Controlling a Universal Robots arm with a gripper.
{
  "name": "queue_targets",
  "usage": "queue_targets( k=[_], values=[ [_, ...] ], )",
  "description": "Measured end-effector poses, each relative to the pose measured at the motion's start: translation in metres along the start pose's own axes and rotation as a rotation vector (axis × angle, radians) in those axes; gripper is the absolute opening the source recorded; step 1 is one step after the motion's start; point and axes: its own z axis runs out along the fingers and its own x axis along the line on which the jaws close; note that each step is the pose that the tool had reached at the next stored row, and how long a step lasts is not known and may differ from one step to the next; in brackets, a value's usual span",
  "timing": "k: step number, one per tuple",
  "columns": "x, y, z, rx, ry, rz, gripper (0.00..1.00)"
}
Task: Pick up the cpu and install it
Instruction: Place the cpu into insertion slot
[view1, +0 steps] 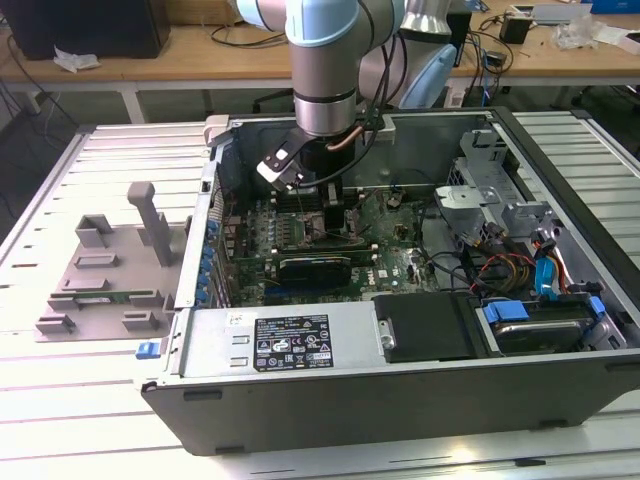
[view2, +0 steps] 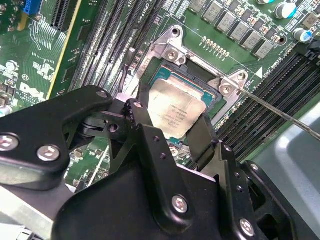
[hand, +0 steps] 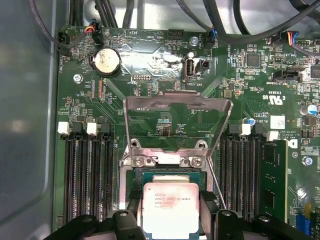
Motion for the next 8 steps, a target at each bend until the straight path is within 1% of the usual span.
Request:
queue_targets(
  k=[8],
  values=[
    [0.0004,-0.0001,0.0015,0.0003,0.0002,0.006,0.55]
  ],
)
